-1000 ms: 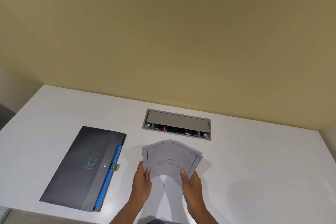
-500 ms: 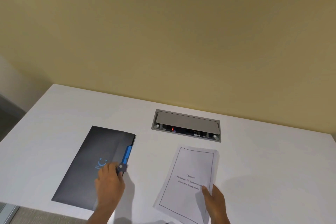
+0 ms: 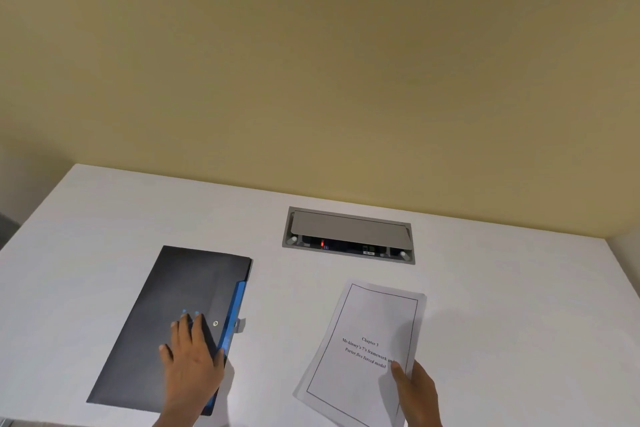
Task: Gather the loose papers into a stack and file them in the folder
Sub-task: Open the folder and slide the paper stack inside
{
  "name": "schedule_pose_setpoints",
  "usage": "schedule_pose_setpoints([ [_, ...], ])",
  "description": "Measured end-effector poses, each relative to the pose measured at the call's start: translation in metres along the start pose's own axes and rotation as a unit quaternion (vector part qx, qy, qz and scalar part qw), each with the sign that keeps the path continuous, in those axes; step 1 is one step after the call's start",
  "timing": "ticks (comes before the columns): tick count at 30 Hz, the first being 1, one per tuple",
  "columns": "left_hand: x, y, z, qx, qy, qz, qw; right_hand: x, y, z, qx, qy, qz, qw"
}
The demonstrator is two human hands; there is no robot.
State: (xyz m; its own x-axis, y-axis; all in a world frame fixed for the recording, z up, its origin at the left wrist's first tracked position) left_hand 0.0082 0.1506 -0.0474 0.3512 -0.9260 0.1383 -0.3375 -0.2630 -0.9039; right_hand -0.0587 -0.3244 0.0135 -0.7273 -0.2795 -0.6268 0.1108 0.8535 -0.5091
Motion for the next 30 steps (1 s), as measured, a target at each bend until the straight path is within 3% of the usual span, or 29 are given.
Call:
schedule_pose_setpoints([
  [9,-0.002,-0.002,0.016,-0.014,-0.006,-0.006,1.0,-0.006,-0.016,-0.009,0.011,0.003,0.056,0.998],
  [14,0.019,-0.034,0.004,-0.015,-0.002,-0.12,0.993,-0.009,-0.035,-0.007,0.017,0.007,0.127,0.992],
  [19,0.059,-0.057,-0.028,0.018,0.042,-0.156,0.987,-0.011,-0.061,-0.001,0.014,0.007,0.203,0.979],
  [25,0.135,-0.068,-0.077,-0.063,0.061,-0.218,0.972,-0.032,-0.106,-0.001,-0.015,-0.029,0.257,0.966],
  [30,0.19,-0.069,-0.103,-0.086,0.079,-0.279,0.953,-0.052,-0.151,0.003,-0.045,-0.051,0.265,0.962],
])
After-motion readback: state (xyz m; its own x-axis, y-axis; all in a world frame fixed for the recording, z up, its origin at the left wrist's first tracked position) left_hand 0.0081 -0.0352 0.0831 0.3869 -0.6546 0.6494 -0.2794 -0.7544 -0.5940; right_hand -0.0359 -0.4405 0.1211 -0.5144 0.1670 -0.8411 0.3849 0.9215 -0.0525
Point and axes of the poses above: each hand's wrist, its own z-axis towards the middle knuckle, its own y-axis out of the palm, x = y × z, the point moved 9 cm from there along z, towards the middle knuckle, and after that the axes turned 5 degrees about -x, right-handed, at the moved point
